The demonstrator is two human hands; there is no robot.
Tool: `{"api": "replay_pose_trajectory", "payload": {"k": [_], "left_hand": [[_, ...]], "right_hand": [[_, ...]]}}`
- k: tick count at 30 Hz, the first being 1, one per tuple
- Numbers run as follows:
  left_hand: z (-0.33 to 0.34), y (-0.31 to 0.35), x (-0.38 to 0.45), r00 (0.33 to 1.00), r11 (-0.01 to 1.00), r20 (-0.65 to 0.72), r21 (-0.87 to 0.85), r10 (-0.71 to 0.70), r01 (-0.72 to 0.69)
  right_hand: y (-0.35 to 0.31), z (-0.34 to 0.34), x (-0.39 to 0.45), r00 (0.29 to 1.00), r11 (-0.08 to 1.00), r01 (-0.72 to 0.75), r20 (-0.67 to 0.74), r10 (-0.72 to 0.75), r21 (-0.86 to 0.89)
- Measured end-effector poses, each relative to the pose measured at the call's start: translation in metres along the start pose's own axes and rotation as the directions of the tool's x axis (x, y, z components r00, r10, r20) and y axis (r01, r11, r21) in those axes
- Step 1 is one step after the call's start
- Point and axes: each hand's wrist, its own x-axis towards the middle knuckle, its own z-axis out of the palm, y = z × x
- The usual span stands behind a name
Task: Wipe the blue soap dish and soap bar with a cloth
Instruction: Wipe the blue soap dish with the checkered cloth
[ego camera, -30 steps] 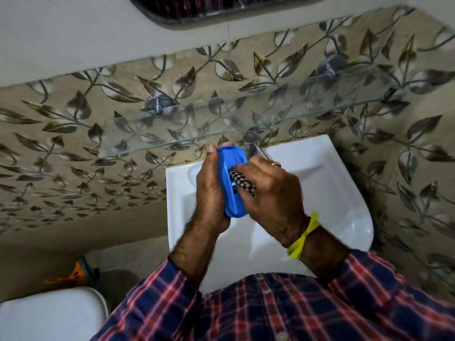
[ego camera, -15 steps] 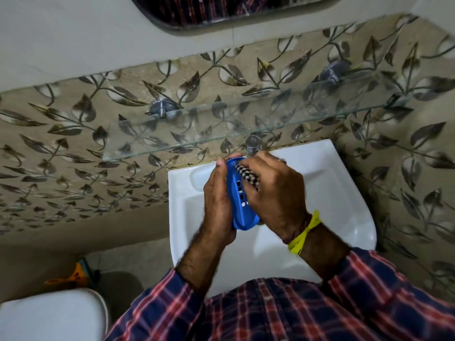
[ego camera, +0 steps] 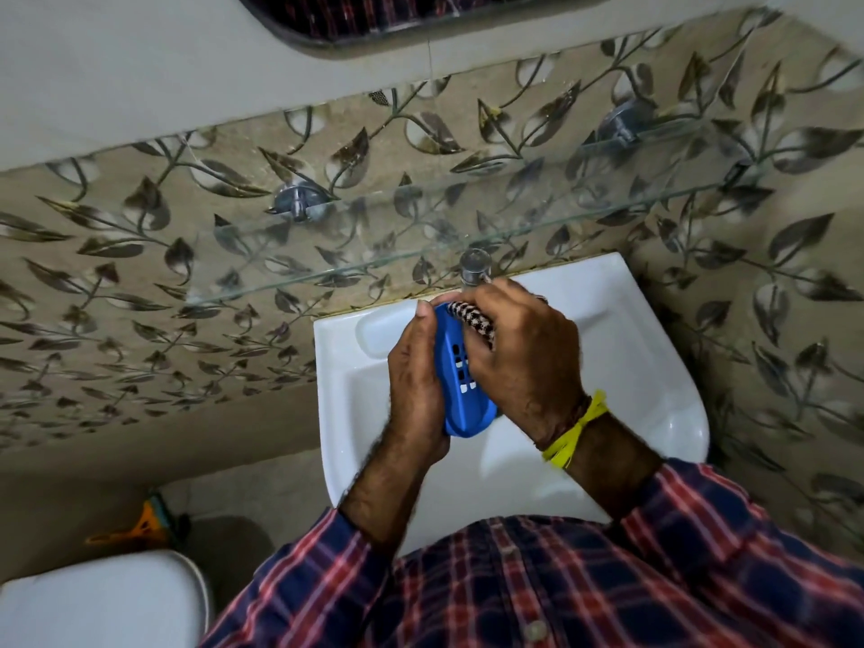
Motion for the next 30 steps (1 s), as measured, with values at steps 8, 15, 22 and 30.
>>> {"api": "replay_pose_trajectory", "payload": {"k": [8, 15, 22, 30], "left_hand": [[-0.009, 0.007, 0.008, 0.999, 1.0, 0.034, -0.009, 0.014, -0.013], [-0.012, 0.009, 0.012, 0.999, 0.999, 0.027, 0.042, 0.021, -0.022], [-0.012, 0.009, 0.014, 0.999, 1.0, 0.037, -0.013, -0.011, 0.011], [-0.009, 0.003, 0.012, 0.998, 0.999, 0.025, -0.007, -0.051, 0.051]], "right_hand": [[0.006, 0.007, -0.002, 0.996, 0.998, -0.068, 0.057, 0.068, -0.008], [0.012, 0.007, -0.001, 0.996, 0.998, -0.024, 0.079, 0.029, -0.058], [0.017, 0.003, -0.015, 0.981, 0.999, 0.009, 0.193, -0.001, -0.037], [0.019, 0.001, -0.002, 0.988, 0.999, 0.027, 0.155, -0.023, -0.022]]}}
